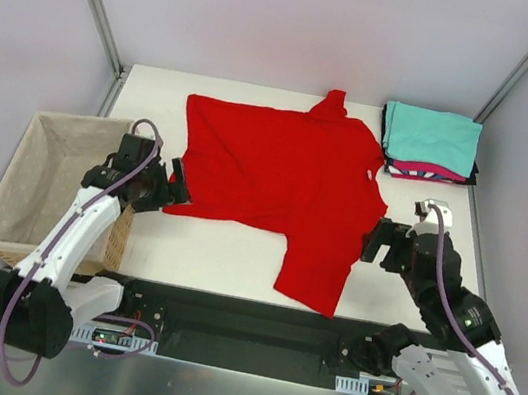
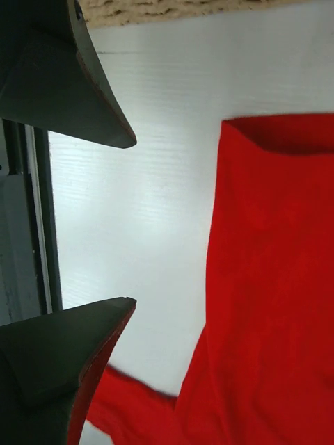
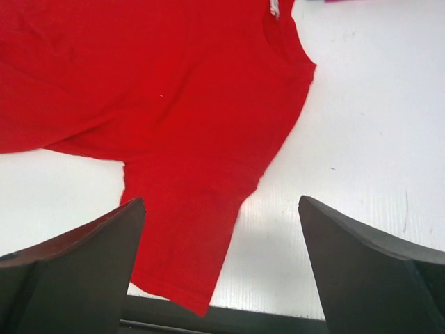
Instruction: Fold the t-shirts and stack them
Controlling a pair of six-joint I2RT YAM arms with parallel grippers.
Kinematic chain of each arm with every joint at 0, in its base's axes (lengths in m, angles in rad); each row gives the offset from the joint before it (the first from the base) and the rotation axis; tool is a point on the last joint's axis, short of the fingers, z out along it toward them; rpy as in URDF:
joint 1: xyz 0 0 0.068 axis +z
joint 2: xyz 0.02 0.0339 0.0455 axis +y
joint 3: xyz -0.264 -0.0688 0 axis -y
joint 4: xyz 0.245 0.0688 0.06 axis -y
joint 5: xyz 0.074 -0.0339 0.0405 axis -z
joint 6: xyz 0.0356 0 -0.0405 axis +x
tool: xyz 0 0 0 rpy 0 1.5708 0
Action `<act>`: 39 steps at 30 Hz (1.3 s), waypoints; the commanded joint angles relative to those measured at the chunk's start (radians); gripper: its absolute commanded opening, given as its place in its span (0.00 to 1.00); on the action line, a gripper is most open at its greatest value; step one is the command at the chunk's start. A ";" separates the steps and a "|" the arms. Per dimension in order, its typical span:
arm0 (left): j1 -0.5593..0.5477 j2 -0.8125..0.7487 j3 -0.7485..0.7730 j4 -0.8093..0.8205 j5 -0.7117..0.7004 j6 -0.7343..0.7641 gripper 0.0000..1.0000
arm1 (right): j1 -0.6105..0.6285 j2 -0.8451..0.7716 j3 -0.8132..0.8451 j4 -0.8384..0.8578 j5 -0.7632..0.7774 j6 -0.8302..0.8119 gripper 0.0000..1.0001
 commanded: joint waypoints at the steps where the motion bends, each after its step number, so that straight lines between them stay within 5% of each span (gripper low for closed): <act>1: 0.031 0.125 0.059 -0.127 -0.140 -0.035 0.88 | 0.008 0.040 0.010 -0.107 0.082 0.055 0.97; 10: 0.161 0.233 -0.037 -0.006 0.064 -0.126 0.83 | 0.015 0.007 -0.025 -0.127 0.065 0.109 0.97; 16: 0.163 0.251 -0.108 0.086 0.095 -0.228 0.70 | 0.017 0.022 -0.005 -0.124 0.073 0.081 0.97; 28: 0.196 0.288 -0.188 0.137 0.109 -0.275 0.61 | 0.018 0.079 -0.007 -0.078 0.065 0.052 0.96; 32: 0.181 0.264 -0.171 0.120 0.110 -0.239 0.57 | 0.017 0.090 -0.007 -0.064 0.056 0.055 0.97; 39: 0.002 0.262 -0.071 0.001 0.006 -0.196 0.56 | 0.018 0.111 -0.005 -0.044 0.033 0.064 0.97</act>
